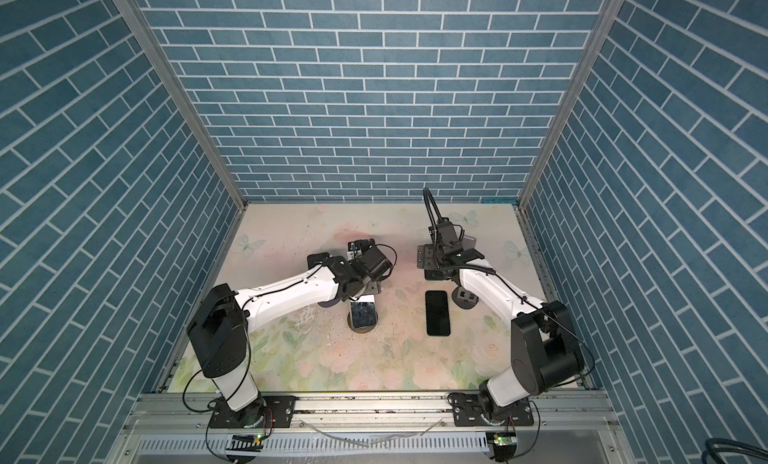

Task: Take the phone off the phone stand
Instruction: 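Move the left gripper over the teal-cased phone on its stand and grasp it, then lift the teal-cased phone up off its stand with the left gripper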

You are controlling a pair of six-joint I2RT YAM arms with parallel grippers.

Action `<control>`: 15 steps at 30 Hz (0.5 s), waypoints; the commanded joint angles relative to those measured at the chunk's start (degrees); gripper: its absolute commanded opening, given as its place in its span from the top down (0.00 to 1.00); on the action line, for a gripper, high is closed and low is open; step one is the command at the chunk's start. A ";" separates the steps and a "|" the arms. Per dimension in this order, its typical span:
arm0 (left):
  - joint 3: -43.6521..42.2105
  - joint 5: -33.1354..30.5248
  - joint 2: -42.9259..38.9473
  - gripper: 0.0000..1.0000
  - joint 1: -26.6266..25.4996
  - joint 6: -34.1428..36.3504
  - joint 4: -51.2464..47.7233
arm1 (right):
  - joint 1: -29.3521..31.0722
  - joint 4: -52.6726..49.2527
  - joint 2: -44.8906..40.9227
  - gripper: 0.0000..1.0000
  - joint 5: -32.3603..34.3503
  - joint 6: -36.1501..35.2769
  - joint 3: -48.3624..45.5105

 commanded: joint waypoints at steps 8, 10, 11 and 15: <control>-0.90 -1.30 -0.63 0.36 -0.39 1.16 1.30 | -0.42 0.58 -1.78 0.09 -0.40 -0.75 -1.88; -1.46 -1.58 -1.35 0.37 -0.39 1.59 1.90 | -0.46 0.50 -1.78 0.09 -0.40 -0.75 -1.88; -1.83 -1.77 -1.86 0.37 -0.39 1.75 2.11 | -0.51 0.54 -1.81 0.09 -0.40 -0.75 -1.80; -3.32 -2.38 -3.77 0.40 -0.39 2.60 3.51 | -0.51 0.29 -1.62 0.09 -0.66 -0.75 -1.48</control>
